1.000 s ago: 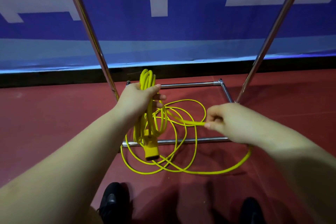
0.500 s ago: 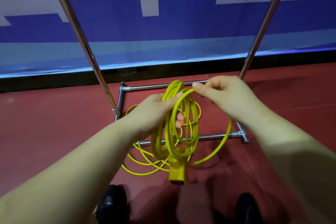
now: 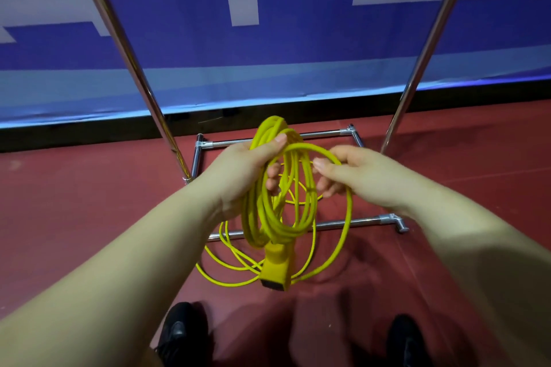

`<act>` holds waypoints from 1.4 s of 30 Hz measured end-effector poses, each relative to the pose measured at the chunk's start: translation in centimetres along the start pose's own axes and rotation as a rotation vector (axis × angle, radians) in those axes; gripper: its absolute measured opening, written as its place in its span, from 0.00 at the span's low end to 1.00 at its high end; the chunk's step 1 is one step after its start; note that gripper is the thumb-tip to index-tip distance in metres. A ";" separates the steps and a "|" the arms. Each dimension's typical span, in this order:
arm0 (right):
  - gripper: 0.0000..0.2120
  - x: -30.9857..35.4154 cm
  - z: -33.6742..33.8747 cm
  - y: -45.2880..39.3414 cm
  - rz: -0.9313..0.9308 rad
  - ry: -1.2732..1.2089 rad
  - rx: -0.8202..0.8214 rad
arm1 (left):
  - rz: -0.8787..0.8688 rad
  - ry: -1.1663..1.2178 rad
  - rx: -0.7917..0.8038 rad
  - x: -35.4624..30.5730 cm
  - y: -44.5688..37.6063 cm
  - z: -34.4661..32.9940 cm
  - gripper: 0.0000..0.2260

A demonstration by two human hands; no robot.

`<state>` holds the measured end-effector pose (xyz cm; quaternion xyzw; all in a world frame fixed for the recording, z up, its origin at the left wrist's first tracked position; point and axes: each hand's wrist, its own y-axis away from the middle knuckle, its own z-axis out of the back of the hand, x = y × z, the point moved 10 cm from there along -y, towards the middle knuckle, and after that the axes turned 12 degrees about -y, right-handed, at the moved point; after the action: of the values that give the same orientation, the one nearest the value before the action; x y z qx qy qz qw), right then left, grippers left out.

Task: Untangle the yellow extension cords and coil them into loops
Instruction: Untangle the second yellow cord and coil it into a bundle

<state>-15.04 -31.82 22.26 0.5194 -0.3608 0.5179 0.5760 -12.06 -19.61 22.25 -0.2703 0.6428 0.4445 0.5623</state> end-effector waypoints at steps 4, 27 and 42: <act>0.05 -0.5 2.1 -0.3 -0.014 -0.363 -0.184 | -0.015 0.106 -0.081 -0.3 -0.5 2.0 0.14; 0.08 3.4 1.5 0.1 0.242 -0.039 -0.280 | 0.011 -0.164 0.165 0.4 0.8 -1.8 0.14; 0.05 -4.5 -2.5 -0.3 -0.144 0.396 0.152 | -0.132 0.198 -0.300 -0.9 -0.2 5.8 0.12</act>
<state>-15.95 -30.35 17.38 0.4740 -0.1623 0.5931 0.6302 -8.90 -14.79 23.27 -0.4349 0.6024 0.4687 0.4778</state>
